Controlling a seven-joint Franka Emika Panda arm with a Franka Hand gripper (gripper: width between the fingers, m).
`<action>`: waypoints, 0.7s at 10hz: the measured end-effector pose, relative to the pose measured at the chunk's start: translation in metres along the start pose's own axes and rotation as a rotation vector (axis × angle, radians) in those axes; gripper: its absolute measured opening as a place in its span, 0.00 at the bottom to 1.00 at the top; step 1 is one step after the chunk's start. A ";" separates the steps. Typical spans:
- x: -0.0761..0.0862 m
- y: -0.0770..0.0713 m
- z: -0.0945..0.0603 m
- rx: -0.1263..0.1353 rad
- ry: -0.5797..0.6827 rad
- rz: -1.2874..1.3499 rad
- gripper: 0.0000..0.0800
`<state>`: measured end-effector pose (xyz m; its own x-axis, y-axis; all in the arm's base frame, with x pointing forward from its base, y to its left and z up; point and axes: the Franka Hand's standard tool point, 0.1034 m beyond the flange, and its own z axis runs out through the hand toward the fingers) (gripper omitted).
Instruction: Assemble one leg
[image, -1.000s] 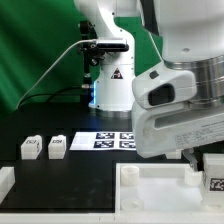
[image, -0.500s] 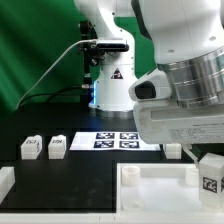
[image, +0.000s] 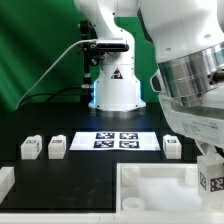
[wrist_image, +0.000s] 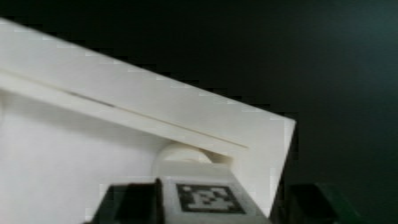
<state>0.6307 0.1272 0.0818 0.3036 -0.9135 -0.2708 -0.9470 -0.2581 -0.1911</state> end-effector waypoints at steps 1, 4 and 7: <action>-0.002 -0.001 0.001 0.020 0.000 0.094 0.39; -0.002 0.000 0.001 0.014 -0.003 0.004 0.62; -0.003 0.010 0.004 -0.056 -0.014 -0.313 0.80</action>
Offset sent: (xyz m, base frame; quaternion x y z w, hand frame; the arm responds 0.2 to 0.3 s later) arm 0.0000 0.0000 0.0000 0.0000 0.0000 -0.0899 0.9960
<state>0.6203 0.1286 0.0764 0.5819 -0.7829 -0.2203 -0.8118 -0.5427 -0.2154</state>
